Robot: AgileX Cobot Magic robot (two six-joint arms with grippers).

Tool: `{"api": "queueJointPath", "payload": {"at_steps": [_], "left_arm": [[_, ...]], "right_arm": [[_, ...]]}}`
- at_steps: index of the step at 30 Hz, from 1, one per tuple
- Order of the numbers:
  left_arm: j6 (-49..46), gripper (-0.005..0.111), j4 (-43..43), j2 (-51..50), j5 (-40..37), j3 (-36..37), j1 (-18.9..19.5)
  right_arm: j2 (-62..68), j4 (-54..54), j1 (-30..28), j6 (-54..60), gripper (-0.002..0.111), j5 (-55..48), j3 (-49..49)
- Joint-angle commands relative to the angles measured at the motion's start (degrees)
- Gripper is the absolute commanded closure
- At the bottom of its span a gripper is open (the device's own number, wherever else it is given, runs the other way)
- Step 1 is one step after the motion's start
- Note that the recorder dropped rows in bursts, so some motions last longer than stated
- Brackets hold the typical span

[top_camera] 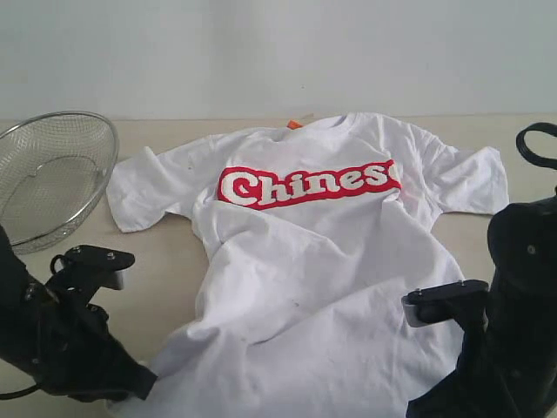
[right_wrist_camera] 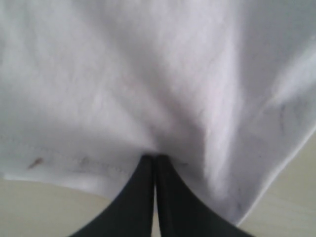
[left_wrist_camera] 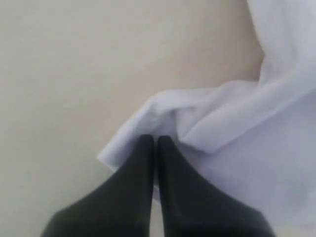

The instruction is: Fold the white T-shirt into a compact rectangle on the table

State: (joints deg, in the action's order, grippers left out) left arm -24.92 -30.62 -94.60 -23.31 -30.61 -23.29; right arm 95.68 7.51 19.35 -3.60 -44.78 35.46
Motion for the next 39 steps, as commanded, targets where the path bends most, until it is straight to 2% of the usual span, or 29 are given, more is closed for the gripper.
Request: {"api": "queueJointPath", "payload": {"at_steps": [1, 4, 6, 8, 11, 13, 15, 21, 27, 31, 35, 39], "left_arm": [[2.5, 0.102, 2.5, 3.1, -3.4, 2.2, 0.0], [14.1, 0.102, 13.4, 11.2, -4.1, 2.2, 0.0], [21.7, 0.102, 21.1, 15.7, -8.1, 1.0, 0.0], [23.8, 0.102, 23.0, 20.2, -9.5, -0.7, 0.0], [21.4, 0.102, 22.3, 21.6, -2.4, -5.7, 0.1], [21.3, 0.102, 22.6, 16.4, -0.3, -13.1, 1.5], [20.1, 0.102, 22.6, 8.1, -2.3, -21.5, 2.3], [18.7, 0.102, 22.5, -9.3, -5.9, -38.4, 2.4], [18.7, 0.102, 24.8, -22.8, -14.5, -54.2, 2.4], [19.3, 0.102, 29.8, -30.2, -24.6, -65.8, 2.4], [21.7, 0.102, 33.6, -33.9, -29.6, -71.9, 3.1], [21.6, 0.102, 33.6, -34.2, -30.4, -72.7, 3.6]], "right_arm": [[0.9, -2.3, -0.5, 0.1, 0.108, 0.1, -0.8], [0.8, -2.4, -0.5, 0.1, 0.108, -0.4, -0.8], [0.8, -2.5, -0.5, 0.0, 0.108, -0.4, -0.7], [0.3, -2.4, -0.5, 0.0, 0.108, 0.3, -0.5], [-5.1, 1.3, -0.5, 1.2, 0.108, 5.7, -0.5], [-8.7, 2.7, -0.5, 2.1, 0.108, 5.6, 0.2], [-11.7, 2.7, -0.5, 2.5, 0.108, 5.5, 0.2], [-13.2, 2.7, -0.5, 2.6, 0.108, 7.2, 0.2], [-13.2, 2.7, -0.5, 2.6, 0.108, 8.3, 0.2], [-13.2, 2.7, -0.5, 2.8, 0.108, 8.5, 0.2], [-13.2, 2.7, -0.5, 2.9, 0.108, 8.6, 0.2], [-13.2, 2.7, -0.5, 3.2, 0.108, 9.1, 0.2]]}}
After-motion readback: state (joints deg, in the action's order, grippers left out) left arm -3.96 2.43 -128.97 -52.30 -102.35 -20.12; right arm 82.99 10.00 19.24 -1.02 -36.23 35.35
